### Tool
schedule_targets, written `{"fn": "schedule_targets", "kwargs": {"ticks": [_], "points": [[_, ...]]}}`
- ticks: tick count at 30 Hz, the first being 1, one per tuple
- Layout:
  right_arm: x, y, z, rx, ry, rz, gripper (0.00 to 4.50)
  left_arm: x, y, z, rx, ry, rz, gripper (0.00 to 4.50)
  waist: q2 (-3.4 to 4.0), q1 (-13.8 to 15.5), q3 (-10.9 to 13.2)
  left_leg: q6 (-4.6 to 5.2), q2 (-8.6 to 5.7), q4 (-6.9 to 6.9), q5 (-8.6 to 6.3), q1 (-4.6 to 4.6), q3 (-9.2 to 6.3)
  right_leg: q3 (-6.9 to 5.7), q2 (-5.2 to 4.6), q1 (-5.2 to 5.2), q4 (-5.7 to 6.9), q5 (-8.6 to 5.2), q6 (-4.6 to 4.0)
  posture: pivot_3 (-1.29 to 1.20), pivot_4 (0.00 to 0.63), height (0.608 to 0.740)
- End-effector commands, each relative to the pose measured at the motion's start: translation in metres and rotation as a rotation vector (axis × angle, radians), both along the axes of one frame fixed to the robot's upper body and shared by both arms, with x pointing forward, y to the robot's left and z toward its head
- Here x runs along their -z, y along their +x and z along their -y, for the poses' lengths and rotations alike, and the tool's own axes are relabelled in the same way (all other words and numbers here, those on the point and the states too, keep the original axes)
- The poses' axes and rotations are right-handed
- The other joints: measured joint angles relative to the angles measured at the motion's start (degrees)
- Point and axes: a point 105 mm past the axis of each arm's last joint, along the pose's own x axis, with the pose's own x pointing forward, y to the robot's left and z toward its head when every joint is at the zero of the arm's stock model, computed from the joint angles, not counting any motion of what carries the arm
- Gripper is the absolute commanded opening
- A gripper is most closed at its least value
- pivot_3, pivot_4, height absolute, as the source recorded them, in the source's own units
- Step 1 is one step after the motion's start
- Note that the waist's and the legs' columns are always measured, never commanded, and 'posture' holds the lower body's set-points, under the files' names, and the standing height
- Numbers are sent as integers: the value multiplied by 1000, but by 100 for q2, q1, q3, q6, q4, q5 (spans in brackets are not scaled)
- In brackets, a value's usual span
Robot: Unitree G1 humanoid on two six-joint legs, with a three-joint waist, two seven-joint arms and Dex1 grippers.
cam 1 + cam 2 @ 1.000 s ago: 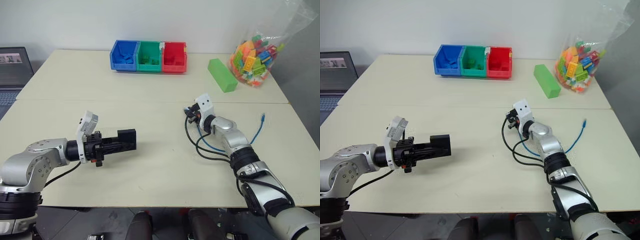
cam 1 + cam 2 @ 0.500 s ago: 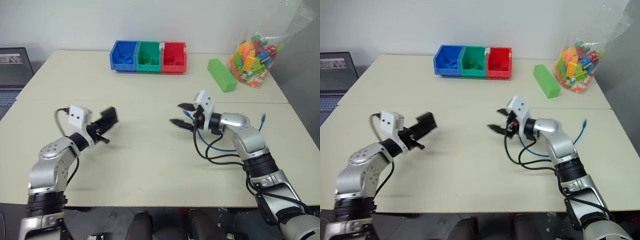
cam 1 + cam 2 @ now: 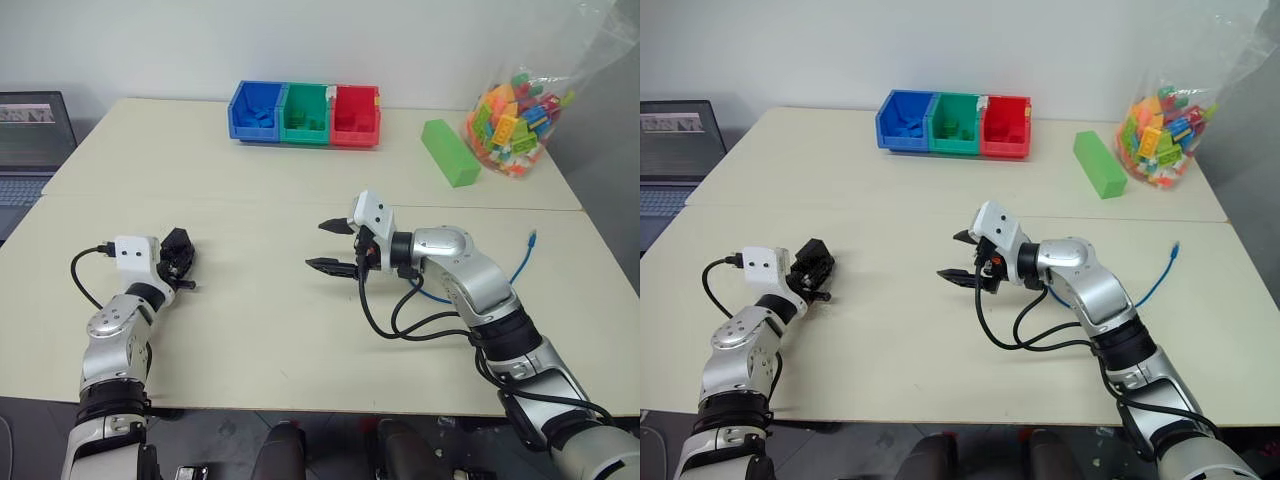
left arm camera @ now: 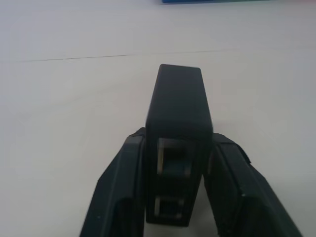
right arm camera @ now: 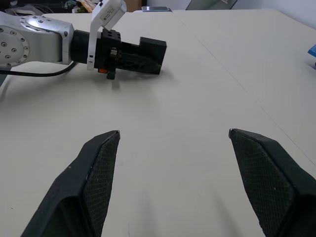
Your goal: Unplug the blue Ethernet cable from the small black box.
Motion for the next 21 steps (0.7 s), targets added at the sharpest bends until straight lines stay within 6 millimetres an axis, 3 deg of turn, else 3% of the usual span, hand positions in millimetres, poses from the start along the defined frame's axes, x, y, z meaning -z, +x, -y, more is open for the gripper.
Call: {"fn": "schedule_targets", "kwargs": {"ticks": [1, 9, 13, 17, 21], "points": [[-15, -6, -3, -30, 17, 52, 3744, -9, -2, -6, -22, -27, 45, 2632, 0, -1, 0, 0, 0, 0, 0, 0, 0, 0, 0, 0, 1, 0, 0, 0, 150, 740], [-16, -8, 0, -25, 14, 50, 3744, -13, -22, -9, -35, 13, 35, 4409, 0, -19, 0, 0, 2, 0, 0, 2, 3, 5, -2, 0, 2, 0, 0, 0, 150, 740], [-7, -11, 17, 4, -6, 25, 3744, -20, -49, -6, 3, 97, -39, 4409, -3, -15, -2, 0, 6, -2, 0, 2, 0, 5, -11, -1, 1, 0, 0, 0, 150, 740], [4, -18, 48, 14, -32, 23, 3744, -39, -84, -2, 135, 157, -93, 4409, -3, -3, -1, 0, 5, -3, 0, 2, -2, 8, -14, 4, -6, -1, 0, 0, 150, 740], [1, -20, 73, 16, -44, 26, 3744, -59, -105, 0, 217, 199, -137, 4409, 1, -12, 1, 0, 2, -3, 0, 9, -1, 7, -15, 7, -6, -1, 1, 0, 150, 740]]}}
